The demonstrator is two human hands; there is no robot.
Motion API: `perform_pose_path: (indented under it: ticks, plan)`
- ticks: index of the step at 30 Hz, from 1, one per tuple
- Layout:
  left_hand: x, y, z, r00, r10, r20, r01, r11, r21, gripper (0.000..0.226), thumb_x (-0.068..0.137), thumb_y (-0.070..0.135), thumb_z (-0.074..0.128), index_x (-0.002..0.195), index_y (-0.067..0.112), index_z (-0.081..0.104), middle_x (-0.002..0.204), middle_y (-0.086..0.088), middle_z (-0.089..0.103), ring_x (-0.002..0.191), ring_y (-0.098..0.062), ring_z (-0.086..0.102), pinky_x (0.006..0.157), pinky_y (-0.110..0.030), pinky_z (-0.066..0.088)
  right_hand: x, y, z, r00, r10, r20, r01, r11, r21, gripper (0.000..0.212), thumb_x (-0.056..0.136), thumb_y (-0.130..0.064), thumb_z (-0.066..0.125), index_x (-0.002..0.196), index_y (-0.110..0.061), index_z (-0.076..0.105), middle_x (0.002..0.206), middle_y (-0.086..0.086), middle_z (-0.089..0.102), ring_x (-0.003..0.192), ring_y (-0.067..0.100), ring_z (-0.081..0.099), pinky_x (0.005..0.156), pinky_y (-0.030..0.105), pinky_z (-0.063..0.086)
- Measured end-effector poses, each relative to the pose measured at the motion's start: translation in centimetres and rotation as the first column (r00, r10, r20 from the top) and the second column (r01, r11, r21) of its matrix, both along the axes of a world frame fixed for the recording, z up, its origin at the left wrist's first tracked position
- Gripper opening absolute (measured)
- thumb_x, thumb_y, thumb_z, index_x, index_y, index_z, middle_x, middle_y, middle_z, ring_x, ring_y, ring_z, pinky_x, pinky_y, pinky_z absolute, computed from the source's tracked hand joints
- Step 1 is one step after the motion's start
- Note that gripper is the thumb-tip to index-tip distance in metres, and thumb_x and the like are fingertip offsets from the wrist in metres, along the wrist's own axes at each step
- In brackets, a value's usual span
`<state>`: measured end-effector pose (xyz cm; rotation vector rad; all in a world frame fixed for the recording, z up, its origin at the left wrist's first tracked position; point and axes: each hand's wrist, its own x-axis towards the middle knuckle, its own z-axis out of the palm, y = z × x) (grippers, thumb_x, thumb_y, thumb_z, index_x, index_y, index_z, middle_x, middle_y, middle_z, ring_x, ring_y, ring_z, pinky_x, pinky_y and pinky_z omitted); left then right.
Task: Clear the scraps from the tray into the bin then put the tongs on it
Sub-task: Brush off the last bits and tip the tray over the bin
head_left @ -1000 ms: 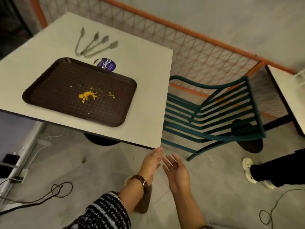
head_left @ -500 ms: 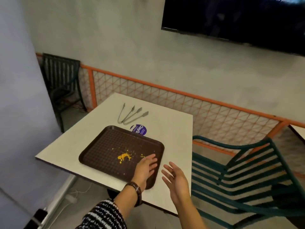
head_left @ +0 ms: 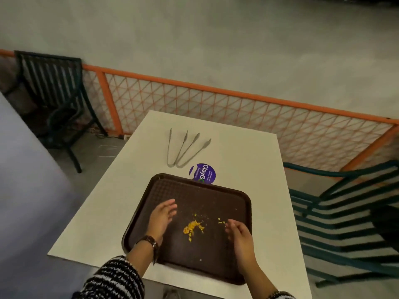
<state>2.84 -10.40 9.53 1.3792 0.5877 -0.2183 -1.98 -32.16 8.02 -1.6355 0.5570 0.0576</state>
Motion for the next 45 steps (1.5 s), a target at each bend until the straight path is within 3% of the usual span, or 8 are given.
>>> perform_pose_path:
  ticks: [12, 19, 28, 32, 35, 38, 41, 45]
  plan:
    - [4.3, 2.2, -5.2, 0.994, 0.056, -0.093, -0.057, 0.998, 0.000, 0.029, 0.095, 0.007, 0.038, 0.115, 0.005, 0.059, 0.107, -0.012, 0.062, 0.085, -0.014, 0.059, 0.078, -0.019, 0.045, 4.1, -0.1, -7.1, 0.975, 0.223, 0.016, -0.189, 0.860, -0.473, 0.040, 0.096, -0.021, 0.050, 0.135, -0.015, 0.047, 0.149, -0.006, 0.032, 0.140, 0.008, 0.023, 0.117, 0.031, 0.013]
    - [5.5, 4.1, -7.8, 0.987, 0.075, -0.143, -0.078, 0.997, -0.010, 0.029, 0.094, 0.005, 0.040, 0.120, 0.003, 0.055, 0.118, -0.013, 0.057, 0.110, -0.023, 0.056, 0.094, -0.029, 0.043, 5.6, 1.4, -10.3, 0.983, 0.144, -0.110, -0.180, 0.713, -0.677, 0.057, 0.097, -0.032, 0.043, 0.147, -0.011, 0.025, 0.158, 0.005, 0.016, 0.146, 0.015, 0.005, 0.117, 0.038, -0.010]
    - [5.3, 5.0, -9.5, 0.987, 0.052, -0.150, -0.064, 0.995, -0.074, 0.026, 0.095, 0.008, 0.041, 0.115, 0.010, 0.057, 0.118, -0.011, 0.059, 0.102, -0.017, 0.059, 0.089, -0.025, 0.046, 3.4, 10.1, -10.3, 0.786, 0.618, 0.034, -0.542, 0.714, -0.444, 0.065, 0.093, -0.060, 0.021, 0.146, -0.023, 0.023, 0.154, -0.010, 0.023, 0.145, 0.009, 0.015, 0.118, 0.019, -0.002]
    - [3.8, 5.2, -9.6, 0.998, 0.007, 0.059, -0.011, 0.998, 0.067, 0.027, 0.094, 0.002, 0.040, 0.105, 0.019, 0.059, 0.111, -0.003, 0.061, 0.100, -0.009, 0.059, 0.093, -0.024, 0.047, 5.1, 8.3, -9.1, 0.820, 0.552, 0.150, -0.454, 0.788, -0.415, 0.054, 0.097, -0.052, 0.026, 0.140, -0.021, 0.036, 0.148, -0.004, 0.038, 0.141, 0.008, 0.029, 0.119, 0.026, 0.008]
    - [2.6, 4.8, -10.9, 0.911, -0.352, 0.215, 0.192, 0.823, 0.534, 0.037, 0.094, 0.021, 0.041, 0.131, 0.018, 0.047, 0.138, 0.008, 0.043, 0.127, 0.004, 0.037, 0.112, -0.010, 0.014, 7.7, 5.6, -8.9, 0.877, 0.457, 0.146, -0.333, 0.799, -0.501, 0.056, 0.095, -0.055, 0.024, 0.139, -0.023, 0.036, 0.148, -0.007, 0.037, 0.142, 0.004, 0.022, 0.119, 0.024, 0.003]
    - [2.0, 3.5, -12.5, 0.784, -0.620, 0.036, 0.362, 0.503, 0.785, 0.068, 0.090, 0.057, 0.019, 0.145, 0.019, 0.009, 0.152, 0.008, 0.003, 0.143, -0.009, -0.003, 0.111, -0.019, -0.020, 8.7, 3.6, -9.2, 0.895, 0.429, 0.118, -0.307, 0.788, -0.534, 0.057, 0.093, -0.059, 0.025, 0.138, -0.025, 0.037, 0.147, -0.011, 0.034, 0.140, -0.007, 0.017, 0.117, 0.018, 0.000]
    - [1.2, 1.4, -12.6, 0.667, -0.739, -0.090, 0.462, 0.316, 0.829, 0.076, 0.080, 0.064, -0.003, 0.142, 0.020, -0.008, 0.152, 0.005, -0.009, 0.143, -0.011, -0.013, 0.109, -0.024, -0.026, 8.4, 2.8, -9.5, 0.911, 0.403, 0.081, -0.305, 0.795, -0.525, 0.053, 0.092, -0.051, 0.029, 0.137, -0.023, 0.038, 0.148, -0.008, 0.034, 0.138, -0.012, 0.015, 0.116, 0.014, -0.001]
    - [-0.3, -1.5, -11.7, 0.437, -0.900, -0.015, 0.617, 0.287, 0.733, 0.059, 0.094, 0.050, 0.009, 0.144, 0.021, -0.001, 0.152, 0.011, 0.000, 0.142, -0.003, -0.006, 0.118, -0.031, -0.010, 6.8, 3.0, -9.6, 0.932, 0.358, 0.057, -0.290, 0.831, -0.475, 0.052, 0.093, -0.045, 0.032, 0.137, -0.020, 0.042, 0.148, -0.006, 0.035, 0.141, 0.004, 0.024, 0.119, 0.024, 0.006]
